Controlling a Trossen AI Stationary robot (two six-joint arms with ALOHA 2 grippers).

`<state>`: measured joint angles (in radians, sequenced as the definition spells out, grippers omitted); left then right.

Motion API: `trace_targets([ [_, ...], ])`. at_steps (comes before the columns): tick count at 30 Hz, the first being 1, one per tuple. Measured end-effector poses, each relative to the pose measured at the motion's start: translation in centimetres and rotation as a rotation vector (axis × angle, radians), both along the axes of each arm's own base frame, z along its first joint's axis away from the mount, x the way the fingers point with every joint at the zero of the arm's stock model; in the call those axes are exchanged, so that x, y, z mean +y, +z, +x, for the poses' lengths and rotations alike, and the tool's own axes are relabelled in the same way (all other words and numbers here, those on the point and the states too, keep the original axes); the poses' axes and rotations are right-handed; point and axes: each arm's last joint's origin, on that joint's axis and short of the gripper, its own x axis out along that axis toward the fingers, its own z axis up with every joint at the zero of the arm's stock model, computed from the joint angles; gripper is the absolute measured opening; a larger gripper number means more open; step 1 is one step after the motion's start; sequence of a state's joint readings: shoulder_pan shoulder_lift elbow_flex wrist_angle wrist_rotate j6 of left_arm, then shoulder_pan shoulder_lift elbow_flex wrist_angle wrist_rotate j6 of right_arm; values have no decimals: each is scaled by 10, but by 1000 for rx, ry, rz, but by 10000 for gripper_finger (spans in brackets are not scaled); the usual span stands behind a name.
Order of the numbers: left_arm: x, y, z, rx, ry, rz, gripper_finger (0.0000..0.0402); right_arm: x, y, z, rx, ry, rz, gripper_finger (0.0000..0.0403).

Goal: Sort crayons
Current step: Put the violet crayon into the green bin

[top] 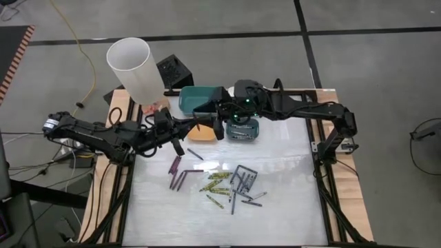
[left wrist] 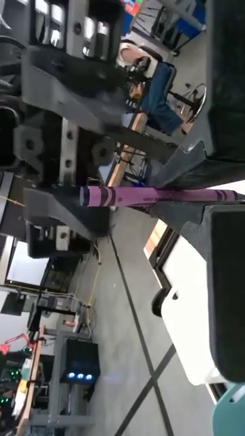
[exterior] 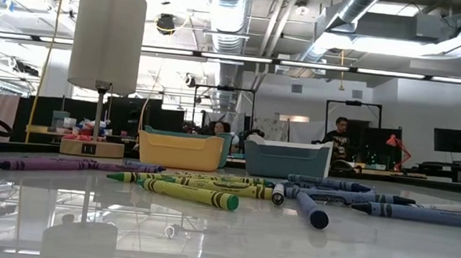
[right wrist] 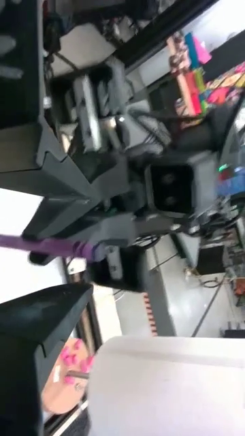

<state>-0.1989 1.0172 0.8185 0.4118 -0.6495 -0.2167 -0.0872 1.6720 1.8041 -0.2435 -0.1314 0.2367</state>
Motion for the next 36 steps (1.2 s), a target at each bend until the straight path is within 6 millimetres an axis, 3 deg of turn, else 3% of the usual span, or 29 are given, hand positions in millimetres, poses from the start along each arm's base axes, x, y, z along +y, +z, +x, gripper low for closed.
trace_targets([
  [4, 0, 0, 0, 3, 1, 3, 2, -1, -6, 6, 15, 0, -7, 208],
  [8, 0, 0, 0, 3, 1, 4, 2, -1, -8, 8, 19, 0, -6, 179],
  [11, 0, 0, 0, 7, 4, 4, 2, -1, -11, 11, 25, -1, -3, 133],
  [16, 0, -1, 0, 13, 10, 7, 2, -2, -11, 11, 18, -24, -11, 19],
  [24, 1, -2, 0, 36, 51, 21, 13, -7, -10, 11, 14, -59, -6, 4],
  [29, 2, -14, 0, 138, 104, -13, 69, -22, -10, 10, 8, -176, -44, 3],
  [36, 4, -31, -1, 240, 150, -115, 156, -67, -17, 7, 39, -295, -37, 1],
])
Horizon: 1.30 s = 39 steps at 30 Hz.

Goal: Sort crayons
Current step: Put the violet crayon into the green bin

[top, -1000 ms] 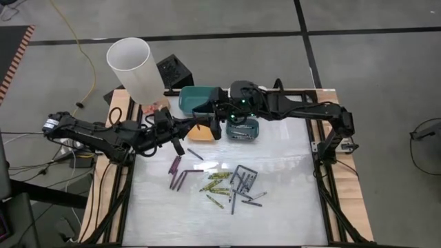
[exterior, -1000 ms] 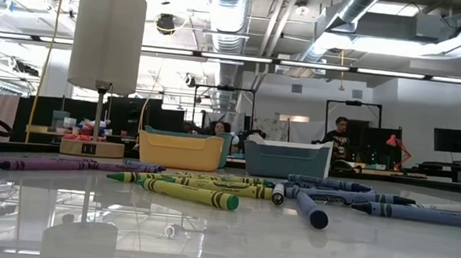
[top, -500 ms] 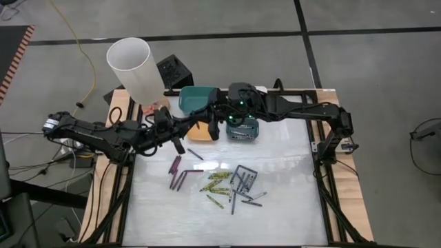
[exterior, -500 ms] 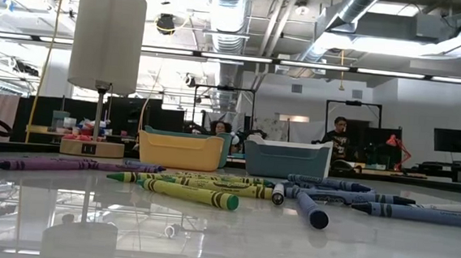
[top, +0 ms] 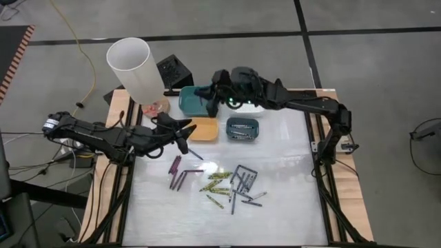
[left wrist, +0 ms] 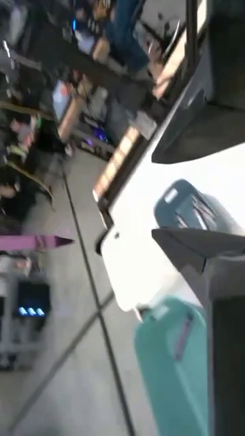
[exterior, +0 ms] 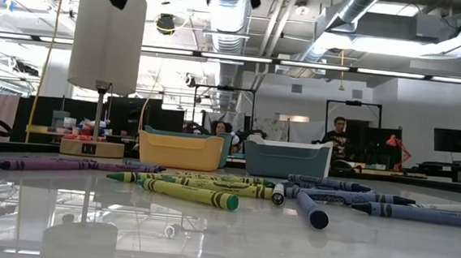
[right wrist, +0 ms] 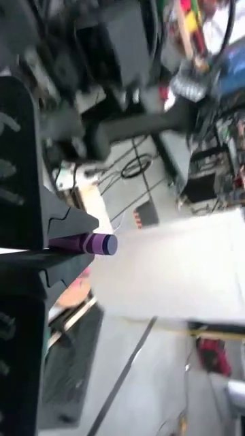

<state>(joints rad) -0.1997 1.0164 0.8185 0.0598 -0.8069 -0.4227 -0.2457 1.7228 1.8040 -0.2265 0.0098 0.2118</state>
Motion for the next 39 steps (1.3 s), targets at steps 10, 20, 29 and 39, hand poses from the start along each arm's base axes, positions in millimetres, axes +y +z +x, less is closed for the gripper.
trace_targets([
  [10, 2, -22, -7, 123, 54, -130, 178, -69, -93, 41, 247, -124, 101, 0],
  [20, 2, -39, -15, 248, 66, -235, 178, -113, -162, 52, 394, -210, 200, 9],
  [29, 3, -46, -21, 305, 99, -259, 178, -135, -171, 42, 437, -254, 218, 78],
  [39, 2, -55, -27, 417, 55, -339, 178, -141, -162, 36, 382, -126, 280, 175],
])
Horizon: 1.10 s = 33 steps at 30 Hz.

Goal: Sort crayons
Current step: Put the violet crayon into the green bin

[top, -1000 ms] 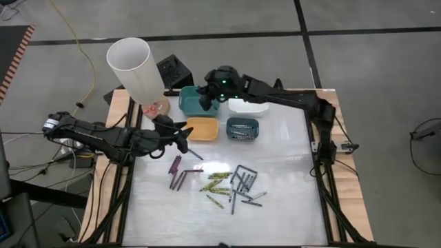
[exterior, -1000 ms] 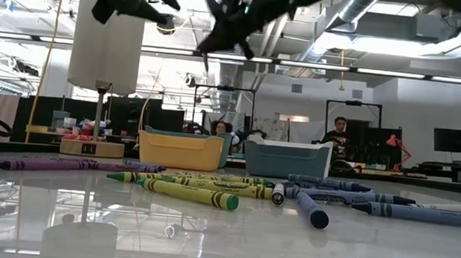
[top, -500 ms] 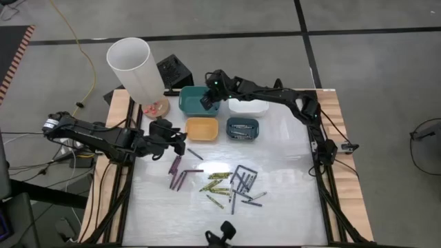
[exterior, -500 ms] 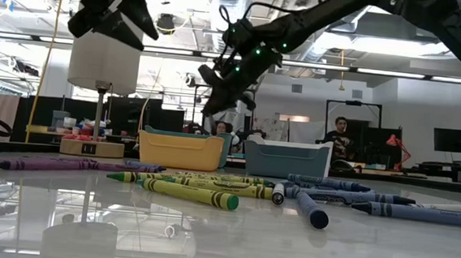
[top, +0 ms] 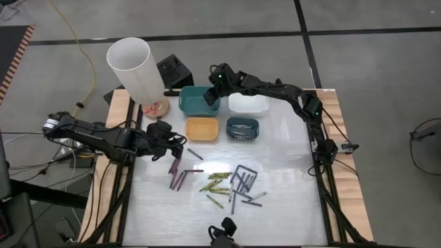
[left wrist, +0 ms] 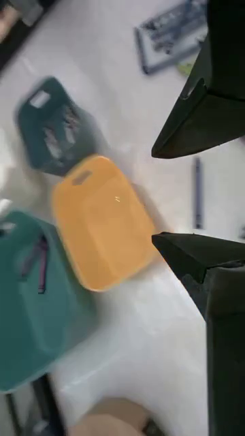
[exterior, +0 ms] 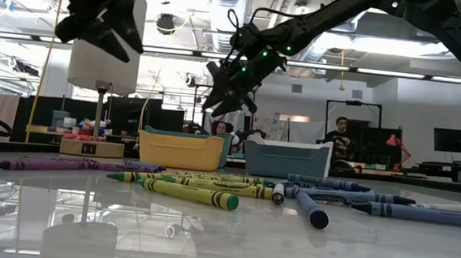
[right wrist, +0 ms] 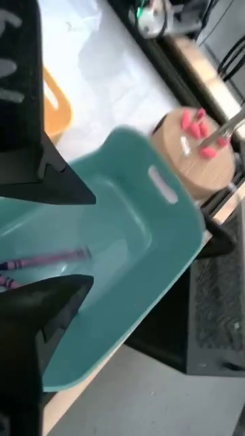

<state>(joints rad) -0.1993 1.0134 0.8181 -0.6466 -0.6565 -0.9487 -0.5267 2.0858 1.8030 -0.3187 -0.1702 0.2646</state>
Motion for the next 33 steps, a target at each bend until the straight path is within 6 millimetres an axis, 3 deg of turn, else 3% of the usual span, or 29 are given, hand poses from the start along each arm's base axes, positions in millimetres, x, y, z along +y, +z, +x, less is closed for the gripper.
trace_targets([
  [3, 0, -5, -5, 57, 11, -61, 178, 5, 23, -7, -39, 15, -19, 175],
  [8, -6, -12, -11, 146, -49, -128, 178, 18, 87, -34, -101, 49, -123, 164],
  [13, -21, -19, -10, 183, -252, -56, 178, 44, 155, -79, -165, 68, -223, 160],
  [20, -32, -43, 5, 11, -452, 9, 178, 92, 221, -146, -283, 82, -295, 159],
  [26, -26, -63, 25, 65, -545, 103, 178, 131, 251, -191, -332, 60, -346, 159],
  [33, -23, -97, 52, 159, -662, 88, 178, 156, 257, -217, -283, 24, -356, 159],
])
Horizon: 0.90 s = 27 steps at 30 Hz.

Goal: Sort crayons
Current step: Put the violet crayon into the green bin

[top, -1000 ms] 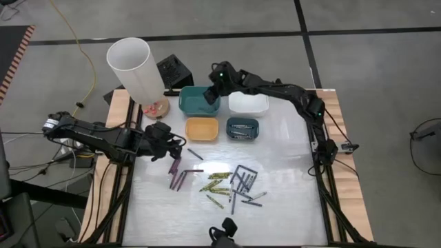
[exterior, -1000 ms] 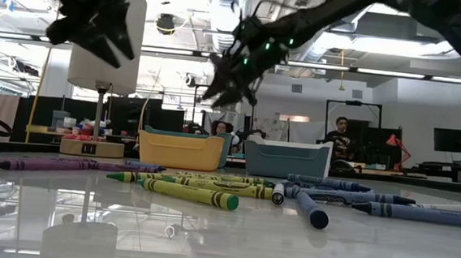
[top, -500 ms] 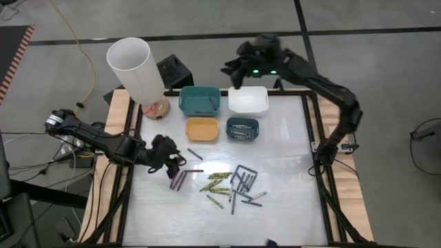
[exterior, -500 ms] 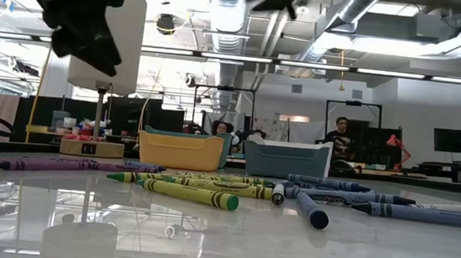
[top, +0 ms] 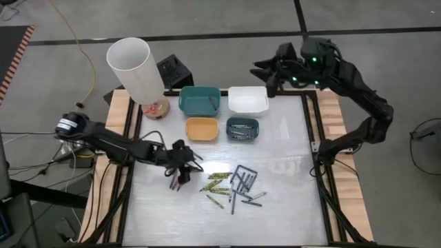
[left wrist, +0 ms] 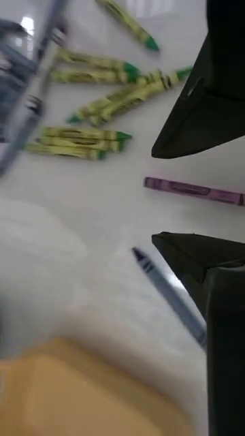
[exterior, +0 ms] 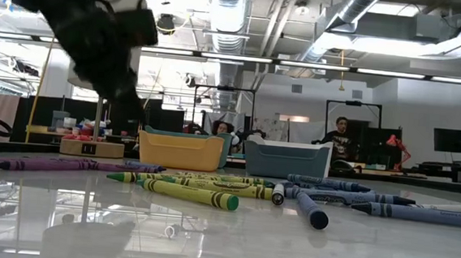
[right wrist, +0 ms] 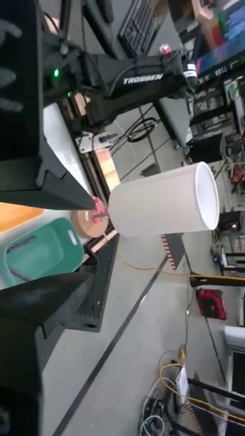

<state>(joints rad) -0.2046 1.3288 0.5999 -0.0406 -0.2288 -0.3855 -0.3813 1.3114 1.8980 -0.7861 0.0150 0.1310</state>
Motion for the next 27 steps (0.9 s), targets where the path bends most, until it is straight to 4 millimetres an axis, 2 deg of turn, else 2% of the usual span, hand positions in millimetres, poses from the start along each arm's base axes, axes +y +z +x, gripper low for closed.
trace_targets([
  [6, -4, -28, 12, 81, -52, -43, 178, 9, -6, -3, 77, -2, 20, 159],
  [15, -6, -60, 16, 212, -41, -34, 170, 8, -14, 4, 127, -15, 38, 159],
  [18, -7, -65, 15, 242, -12, -17, 142, 7, -14, 5, 126, -16, 40, 159],
  [25, -6, -66, 11, 271, 31, -6, 28, 7, -14, 5, 120, -21, 55, 159],
  [27, -6, -66, 11, 269, 42, -16, 11, 7, -14, 5, 119, -21, 57, 159],
])
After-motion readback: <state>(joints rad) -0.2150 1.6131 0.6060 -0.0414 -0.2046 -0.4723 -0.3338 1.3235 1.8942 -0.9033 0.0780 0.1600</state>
